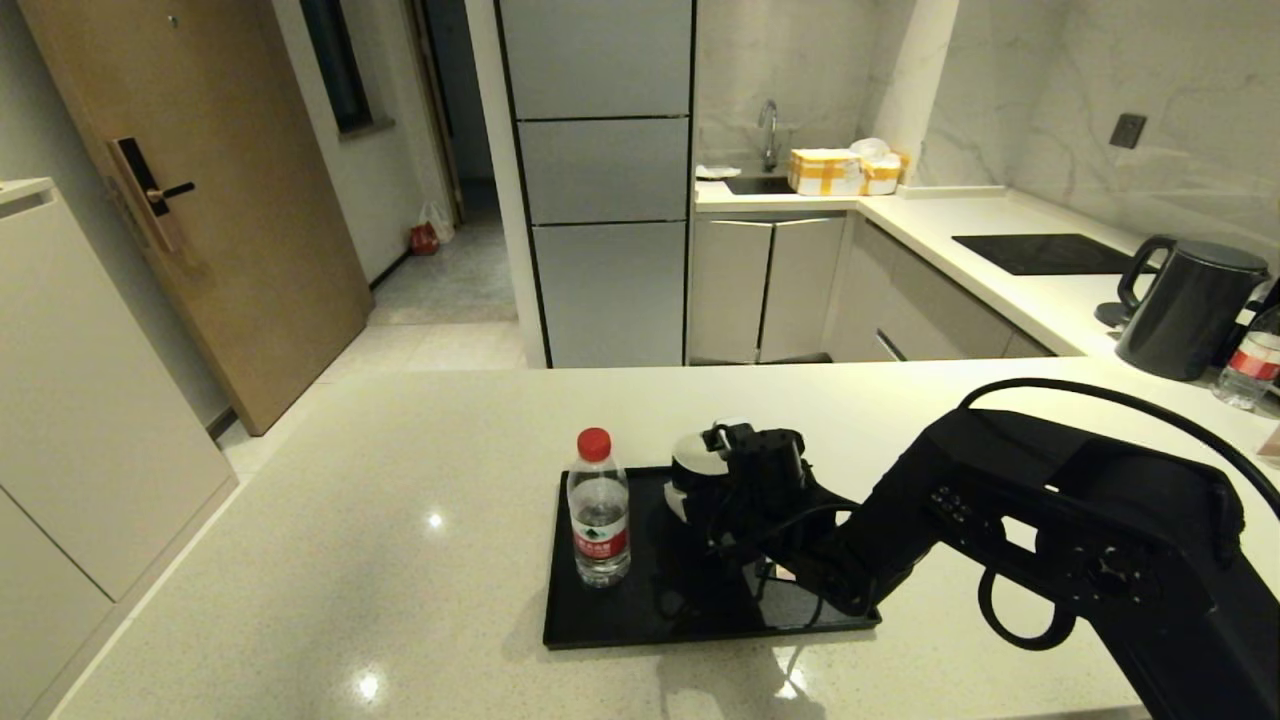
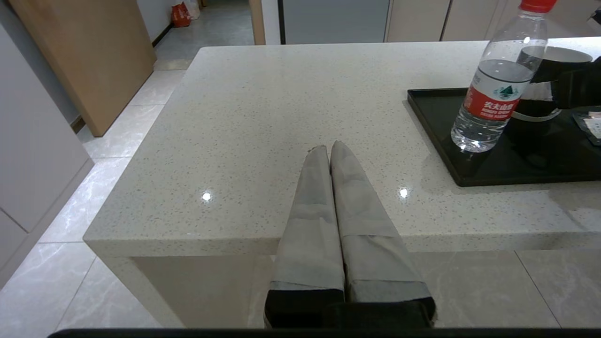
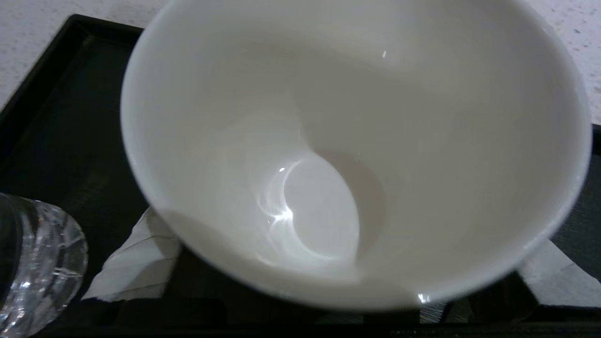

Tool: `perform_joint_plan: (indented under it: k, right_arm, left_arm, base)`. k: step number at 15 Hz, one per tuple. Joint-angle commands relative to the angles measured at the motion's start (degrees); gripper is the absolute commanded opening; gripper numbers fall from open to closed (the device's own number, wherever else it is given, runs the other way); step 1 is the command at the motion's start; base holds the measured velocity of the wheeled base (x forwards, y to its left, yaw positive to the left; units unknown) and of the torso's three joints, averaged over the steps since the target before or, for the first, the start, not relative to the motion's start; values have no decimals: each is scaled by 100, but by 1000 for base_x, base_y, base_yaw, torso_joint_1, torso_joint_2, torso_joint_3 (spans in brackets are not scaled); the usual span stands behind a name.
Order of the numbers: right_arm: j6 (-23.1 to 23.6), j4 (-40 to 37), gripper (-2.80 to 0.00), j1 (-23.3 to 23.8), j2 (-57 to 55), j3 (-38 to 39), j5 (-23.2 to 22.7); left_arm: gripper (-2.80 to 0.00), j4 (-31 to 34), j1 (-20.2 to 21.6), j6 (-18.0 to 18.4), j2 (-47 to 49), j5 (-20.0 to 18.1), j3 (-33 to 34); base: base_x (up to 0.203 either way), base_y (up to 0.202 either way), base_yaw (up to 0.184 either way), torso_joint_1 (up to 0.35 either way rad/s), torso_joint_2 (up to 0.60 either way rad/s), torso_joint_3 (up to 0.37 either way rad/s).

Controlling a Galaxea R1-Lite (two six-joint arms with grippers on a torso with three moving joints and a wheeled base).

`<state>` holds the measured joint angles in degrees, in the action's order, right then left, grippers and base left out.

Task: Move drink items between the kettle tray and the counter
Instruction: Return the tea cup to its original position

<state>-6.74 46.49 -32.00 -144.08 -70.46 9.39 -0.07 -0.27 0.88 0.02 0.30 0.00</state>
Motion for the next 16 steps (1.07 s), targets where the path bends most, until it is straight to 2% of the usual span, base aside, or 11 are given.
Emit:
perform_joint_plan:
  k: [1,2,3,16]
  right_arm:
    - [-3,26,-280,1,-6,6,11]
    - [-3,18,-280,1,-6,6,11]
    - [-3,0,0,1,-6,-3,11]
    - [3,-9,0,-8,14,14,11]
  left_arm:
    - [-280,-1,0,0,-11,5,9]
    - [-280,-1,0,0,-11,5,9]
    - [-280,-1,0,0,-11,5,9]
    - [-280,-1,0,0,-11,5,9]
  base:
    - [0,0,0,0,0,0]
    - [0,0,0,0,0,0]
    - [0,0,0,0,0,0]
    - [0,0,0,0,0,0]
